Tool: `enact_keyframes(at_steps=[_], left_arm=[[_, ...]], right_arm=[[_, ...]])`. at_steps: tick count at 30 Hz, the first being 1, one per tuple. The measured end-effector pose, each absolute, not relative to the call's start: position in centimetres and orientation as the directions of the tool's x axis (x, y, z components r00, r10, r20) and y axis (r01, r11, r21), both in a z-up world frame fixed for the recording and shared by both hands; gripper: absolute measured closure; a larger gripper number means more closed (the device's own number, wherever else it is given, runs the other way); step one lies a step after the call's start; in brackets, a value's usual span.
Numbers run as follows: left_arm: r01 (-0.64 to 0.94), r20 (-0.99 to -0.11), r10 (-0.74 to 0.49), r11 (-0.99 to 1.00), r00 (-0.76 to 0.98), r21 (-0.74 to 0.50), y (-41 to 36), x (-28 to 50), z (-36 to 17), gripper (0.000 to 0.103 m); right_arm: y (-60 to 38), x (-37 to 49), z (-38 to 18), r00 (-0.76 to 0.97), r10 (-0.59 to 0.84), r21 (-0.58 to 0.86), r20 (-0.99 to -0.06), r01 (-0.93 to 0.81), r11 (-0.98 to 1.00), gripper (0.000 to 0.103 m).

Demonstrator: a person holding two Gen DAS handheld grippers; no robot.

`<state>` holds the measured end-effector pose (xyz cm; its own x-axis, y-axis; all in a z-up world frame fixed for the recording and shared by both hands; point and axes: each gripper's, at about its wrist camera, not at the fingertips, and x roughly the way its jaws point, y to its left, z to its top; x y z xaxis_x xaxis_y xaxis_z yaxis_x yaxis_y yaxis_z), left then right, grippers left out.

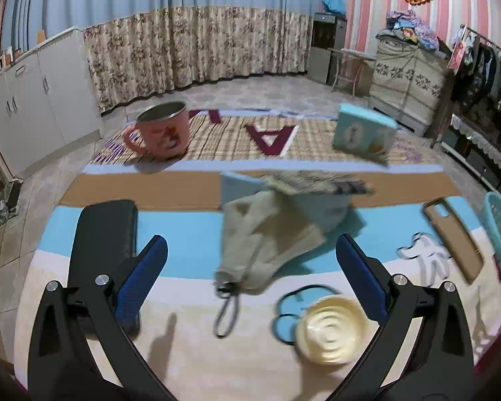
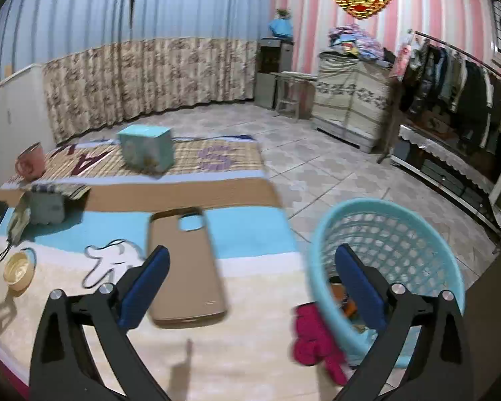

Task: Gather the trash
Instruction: 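Grasp the beige cloth with the left tool, then grasp the cream round lid with the right tool while the left tool holds the cloth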

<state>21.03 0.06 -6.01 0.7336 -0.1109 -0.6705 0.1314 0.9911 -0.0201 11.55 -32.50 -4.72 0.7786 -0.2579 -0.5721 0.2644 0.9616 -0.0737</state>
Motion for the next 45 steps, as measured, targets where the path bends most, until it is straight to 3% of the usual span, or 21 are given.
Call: enact_keyframes(at_steps=[4,8,12,15,37,45], left_arm=[[0.156,-0.701,-0.150,0.986,0.697,-0.056,0.9,22.4,-7.9,0.008],[0.207,-0.735,-0.197,0.975,0.649,-0.079,0.4,23.2,-9.4,0.030],[0.256,-0.755,-0.220,0.964,0.617,-0.072,-0.7,23.9,-10.3,0.066],[0.275,-0.739,-0.235,0.959,0.631,-0.070,-0.5,23.3,-10.0,0.084],[0.171,-0.669,-0.187,0.981,0.720,-0.090,8.1,16.9,-6.8,0.085],[0.153,-0.661,-0.164,0.985,0.732,-0.075,9.0,16.8,-6.8,0.085]], right_arm=[[-30.1,12.3,-5.0,0.777,-0.242,-0.089,-0.580,0.236,0.968,0.006],[-28.3,12.7,-5.0,0.781,-0.230,-0.093,-0.580,0.217,0.972,0.006],[-27.1,13.0,-5.2,0.776,-0.211,-0.079,-0.594,0.205,0.976,0.006],[-25.3,12.9,-5.4,0.780,-0.198,-0.087,-0.594,0.183,0.979,0.006],[-13.5,14.2,-6.4,0.760,-0.056,-0.107,-0.648,-0.018,0.994,0.008],[-11.4,15.5,-8.1,0.698,-0.020,-0.084,-0.716,-0.057,0.995,0.033]])
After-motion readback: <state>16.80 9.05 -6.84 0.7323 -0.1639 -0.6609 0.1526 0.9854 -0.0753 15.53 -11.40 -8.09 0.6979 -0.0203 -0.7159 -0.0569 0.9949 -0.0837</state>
